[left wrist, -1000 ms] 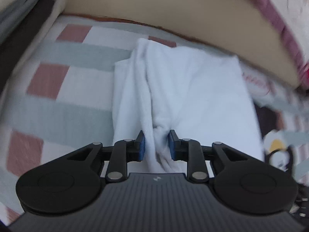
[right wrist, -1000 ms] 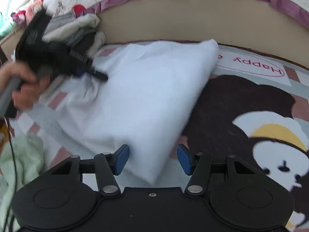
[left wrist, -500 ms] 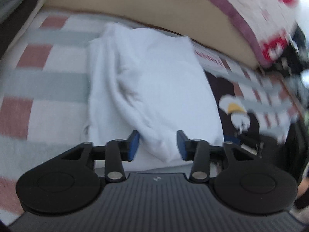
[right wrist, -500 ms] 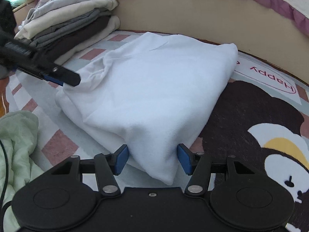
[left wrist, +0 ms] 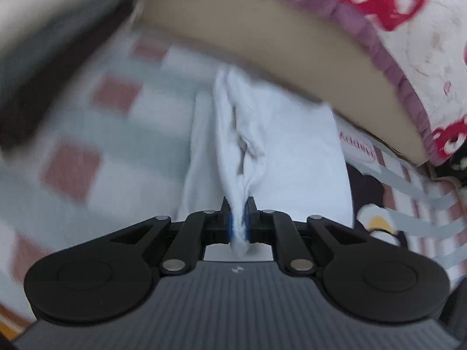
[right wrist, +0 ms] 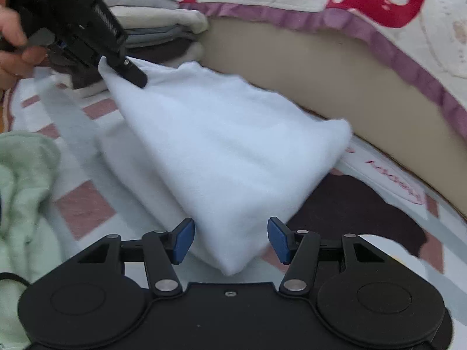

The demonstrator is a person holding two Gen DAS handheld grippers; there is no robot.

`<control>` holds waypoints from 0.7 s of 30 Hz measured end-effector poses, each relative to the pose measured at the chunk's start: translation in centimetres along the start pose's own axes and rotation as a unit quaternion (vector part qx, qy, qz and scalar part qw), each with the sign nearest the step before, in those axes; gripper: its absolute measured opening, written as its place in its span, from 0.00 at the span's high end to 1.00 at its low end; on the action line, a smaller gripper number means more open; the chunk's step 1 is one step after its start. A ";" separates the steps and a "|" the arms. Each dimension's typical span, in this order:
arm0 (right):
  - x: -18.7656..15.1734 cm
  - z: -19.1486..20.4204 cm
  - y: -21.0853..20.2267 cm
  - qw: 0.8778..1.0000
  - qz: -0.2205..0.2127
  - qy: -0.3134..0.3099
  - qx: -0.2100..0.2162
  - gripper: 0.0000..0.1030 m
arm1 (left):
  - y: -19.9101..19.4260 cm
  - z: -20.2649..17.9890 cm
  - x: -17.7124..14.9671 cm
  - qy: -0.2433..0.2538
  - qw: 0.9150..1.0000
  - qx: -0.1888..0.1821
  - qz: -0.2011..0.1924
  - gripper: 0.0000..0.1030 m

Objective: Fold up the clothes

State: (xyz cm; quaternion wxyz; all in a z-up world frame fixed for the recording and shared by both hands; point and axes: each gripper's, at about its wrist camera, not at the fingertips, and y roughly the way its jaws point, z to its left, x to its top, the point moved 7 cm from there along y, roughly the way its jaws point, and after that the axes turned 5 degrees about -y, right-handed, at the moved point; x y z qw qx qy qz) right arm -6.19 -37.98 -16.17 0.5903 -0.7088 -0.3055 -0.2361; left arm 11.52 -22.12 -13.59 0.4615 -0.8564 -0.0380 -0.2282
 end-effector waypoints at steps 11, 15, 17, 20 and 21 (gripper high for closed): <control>-0.9 -1.6 2.0 0.998 0.043 0.036 0.006 0.78 | 1.5 1.5 -0.4 0.029 0.997 0.061 -0.021 0.92; -0.2 -2.0 1.0 0.999 0.009 0.044 0.020 0.88 | 1.1 1.4 -0.3 0.049 0.995 0.089 0.004 0.92; 0.0 -2.1 0.3 0.998 0.004 0.050 0.024 0.90 | 1.2 1.5 -0.8 0.064 0.991 0.116 0.011 0.91; -0.3 -2.0 -0.3 0.998 0.010 0.055 0.028 0.91 | 1.4 2.1 -1.6 0.066 0.987 0.144 0.026 0.84; -0.4 -2.0 -0.4 0.998 0.014 0.056 0.030 0.91 | 1.4 2.4 -1.8 0.064 0.985 0.154 0.031 0.76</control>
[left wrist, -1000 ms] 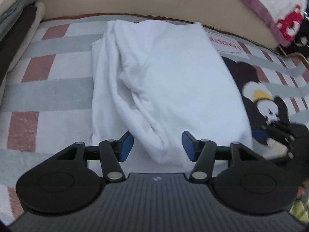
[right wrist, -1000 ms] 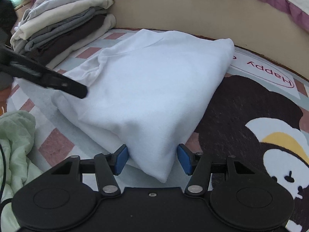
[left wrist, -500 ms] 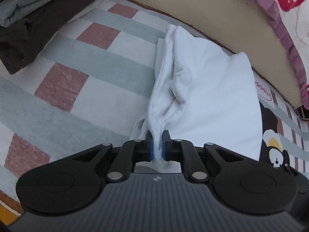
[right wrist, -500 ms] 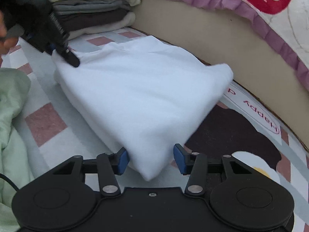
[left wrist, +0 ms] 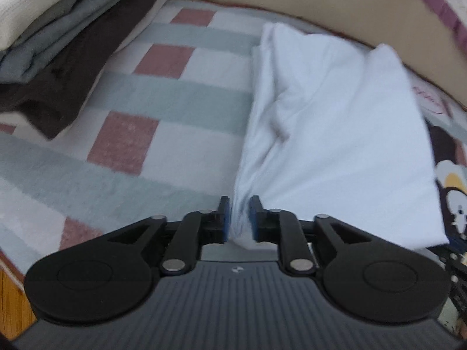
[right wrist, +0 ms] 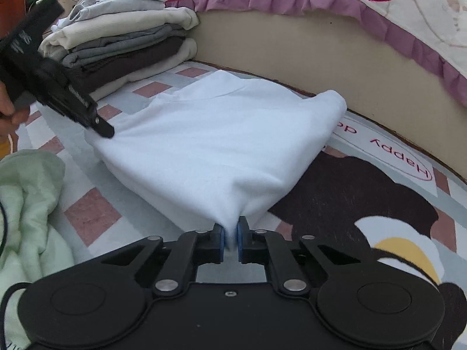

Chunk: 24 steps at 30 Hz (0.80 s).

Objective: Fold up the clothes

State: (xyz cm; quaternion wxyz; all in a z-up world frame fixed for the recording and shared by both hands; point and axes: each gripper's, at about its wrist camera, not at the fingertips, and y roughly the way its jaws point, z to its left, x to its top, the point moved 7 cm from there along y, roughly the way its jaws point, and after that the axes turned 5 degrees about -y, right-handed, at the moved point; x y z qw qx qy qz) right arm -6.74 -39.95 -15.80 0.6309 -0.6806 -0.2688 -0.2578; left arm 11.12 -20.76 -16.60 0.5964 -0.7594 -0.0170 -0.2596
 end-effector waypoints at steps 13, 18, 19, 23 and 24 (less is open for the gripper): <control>-2.4 -4.8 -1.9 0.944 0.004 0.300 0.137 0.42 | -3.1 4.3 -2.1 -0.158 0.969 -0.191 0.019 0.59; -3.3 -6.9 0.2 0.908 -0.006 0.390 0.152 0.37 | -1.6 3.5 -2.9 -0.163 0.963 -0.214 0.027 0.56; -3.5 -7.0 1.0 0.901 0.000 0.404 0.158 0.37 | -1.3 3.4 -3.0 -0.149 0.971 -0.185 0.024 0.54; -3.7 -6.1 2.7 0.891 0.021 0.410 0.191 0.45 | -1.6 2.2 -2.8 -0.056 0.991 -0.118 -0.008 0.52; -3.7 -5.6 2.9 0.897 0.026 0.398 0.190 0.45 | -1.8 1.9 -2.8 -0.044 0.991 -0.124 -0.014 0.50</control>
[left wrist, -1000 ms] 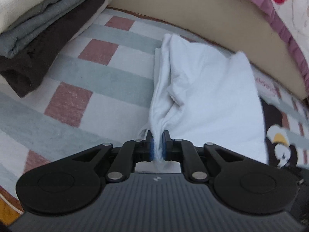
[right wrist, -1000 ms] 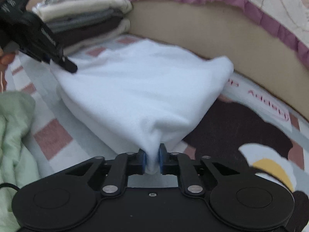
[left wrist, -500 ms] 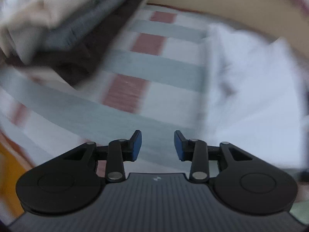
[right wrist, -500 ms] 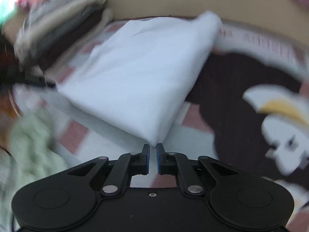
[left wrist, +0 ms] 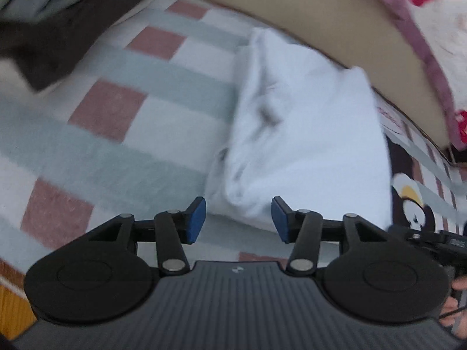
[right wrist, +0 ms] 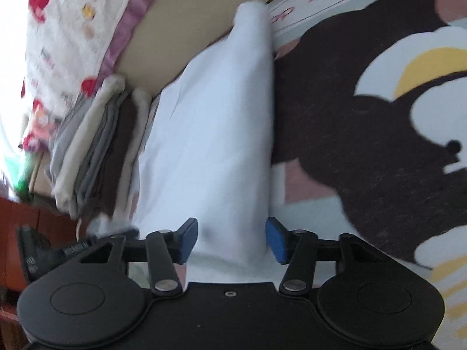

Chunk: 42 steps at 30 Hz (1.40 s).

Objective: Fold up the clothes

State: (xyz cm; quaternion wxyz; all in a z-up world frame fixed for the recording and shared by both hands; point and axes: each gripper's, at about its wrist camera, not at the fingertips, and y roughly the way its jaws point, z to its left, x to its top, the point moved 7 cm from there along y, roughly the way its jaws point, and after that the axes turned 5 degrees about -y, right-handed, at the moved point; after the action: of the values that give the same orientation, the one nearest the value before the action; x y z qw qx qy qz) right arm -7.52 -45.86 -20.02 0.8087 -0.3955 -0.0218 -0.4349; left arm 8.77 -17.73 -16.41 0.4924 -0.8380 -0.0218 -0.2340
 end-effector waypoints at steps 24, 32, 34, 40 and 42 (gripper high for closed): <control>2.5 4.2 -3.9 0.994 -0.007 -0.102 -0.030 0.75 | -0.8 -1.2 2.1 0.100 0.992 0.075 -0.031 0.79; 14.2 4.3 -1.1 0.979 -0.093 -0.168 -0.067 0.57 | 2.4 -6.2 10.0 0.163 0.984 0.033 -0.070 0.69; 15.6 3.3 0.0 0.978 -0.102 -0.166 -0.076 0.57 | 4.2 -6.4 11.9 0.155 0.985 0.042 -0.066 0.69; 16.6 -0.4 2.7 0.982 -0.114 -0.133 -0.073 0.57 | 8.3 -5.5 15.5 0.076 0.997 0.006 -0.024 0.67; 16.5 -1.1 2.8 0.983 -0.119 -0.121 -0.065 0.57 | 10.0 -6.1 15.5 0.084 0.996 0.016 0.007 0.67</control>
State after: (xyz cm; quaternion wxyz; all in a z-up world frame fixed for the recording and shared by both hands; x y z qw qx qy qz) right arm 4.41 -56.99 -16.28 0.7151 -0.4917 -0.1383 -0.4772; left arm 23.00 -30.92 -15.64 0.5078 -0.8076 0.0216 -0.2992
